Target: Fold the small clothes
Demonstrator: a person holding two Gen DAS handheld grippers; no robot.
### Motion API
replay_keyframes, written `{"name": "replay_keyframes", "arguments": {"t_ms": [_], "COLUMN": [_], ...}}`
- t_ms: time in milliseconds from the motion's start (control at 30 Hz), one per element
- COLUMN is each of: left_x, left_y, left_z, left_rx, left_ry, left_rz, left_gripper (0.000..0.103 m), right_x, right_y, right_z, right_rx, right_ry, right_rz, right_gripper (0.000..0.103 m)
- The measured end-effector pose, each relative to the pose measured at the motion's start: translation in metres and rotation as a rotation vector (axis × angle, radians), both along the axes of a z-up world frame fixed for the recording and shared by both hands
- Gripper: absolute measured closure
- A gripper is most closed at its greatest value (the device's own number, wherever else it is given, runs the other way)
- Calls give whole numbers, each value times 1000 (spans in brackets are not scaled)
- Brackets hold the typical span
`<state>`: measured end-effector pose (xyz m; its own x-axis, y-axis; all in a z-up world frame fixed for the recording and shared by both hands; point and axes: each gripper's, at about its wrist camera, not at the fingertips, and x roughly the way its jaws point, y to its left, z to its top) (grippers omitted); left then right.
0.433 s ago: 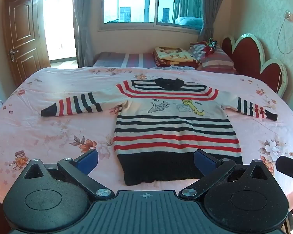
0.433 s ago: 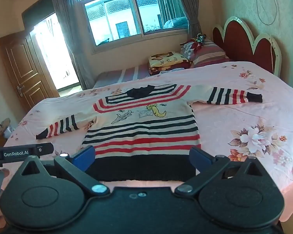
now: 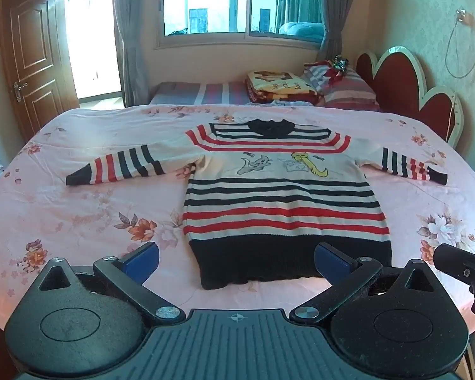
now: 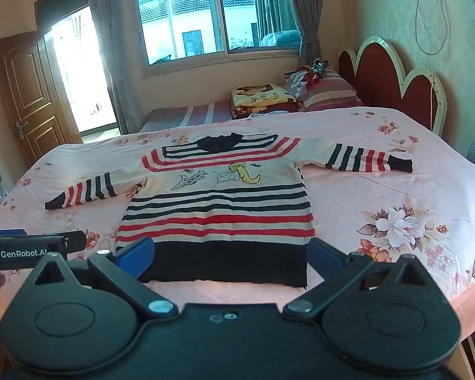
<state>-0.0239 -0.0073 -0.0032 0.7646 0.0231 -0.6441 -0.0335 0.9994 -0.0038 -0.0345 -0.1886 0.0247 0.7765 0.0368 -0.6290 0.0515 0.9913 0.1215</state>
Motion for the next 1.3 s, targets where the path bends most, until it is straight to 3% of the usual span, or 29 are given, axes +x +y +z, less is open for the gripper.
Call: {"name": "replay_keyframes", "arguments": {"t_ms": [1300], "left_x": [21], "left_y": [-5], "left_z": [-8], "left_rx": [31], "left_ry": [28], "left_rz": [-1], "left_gripper": [0], "right_x": [5], "right_y": [-16], "right_z": [-5], "right_rx": [11], "right_ry": [51], "right_rz": [-37], "right_gripper": [1]}}
